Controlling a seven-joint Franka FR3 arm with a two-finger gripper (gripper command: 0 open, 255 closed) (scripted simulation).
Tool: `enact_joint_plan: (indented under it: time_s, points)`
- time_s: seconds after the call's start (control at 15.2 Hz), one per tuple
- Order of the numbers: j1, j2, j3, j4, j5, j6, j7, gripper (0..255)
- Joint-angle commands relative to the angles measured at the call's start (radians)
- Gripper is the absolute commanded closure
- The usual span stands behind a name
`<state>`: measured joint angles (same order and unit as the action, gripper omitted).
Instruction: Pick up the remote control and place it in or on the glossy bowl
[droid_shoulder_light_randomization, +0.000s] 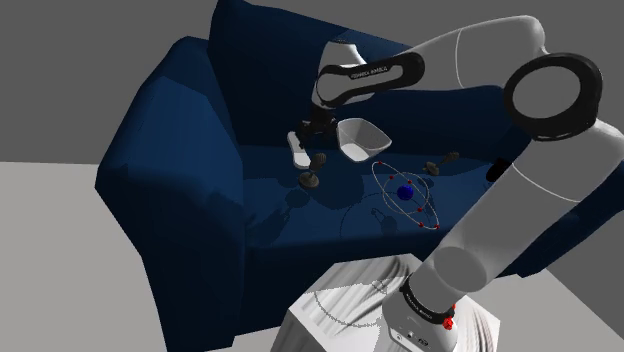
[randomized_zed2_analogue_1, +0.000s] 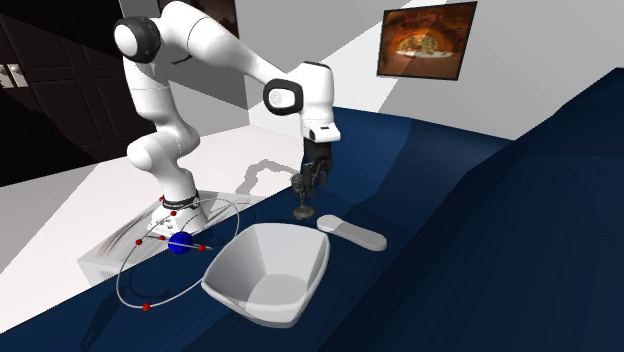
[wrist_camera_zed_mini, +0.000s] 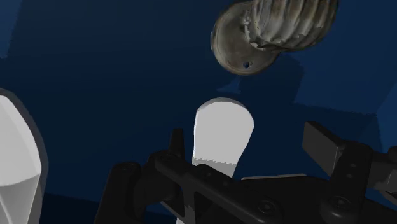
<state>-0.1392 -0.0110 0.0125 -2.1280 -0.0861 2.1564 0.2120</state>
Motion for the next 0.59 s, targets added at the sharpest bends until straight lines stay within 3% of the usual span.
enact_joint_plan:
  time_s: [0.0,0.53]
  points:
    - [-0.008,0.064,-0.008,0.05,0.007,0.029,0.019,0]
    - [-0.042,0.317,-0.038,0.287,0.049,0.094,0.069,0]
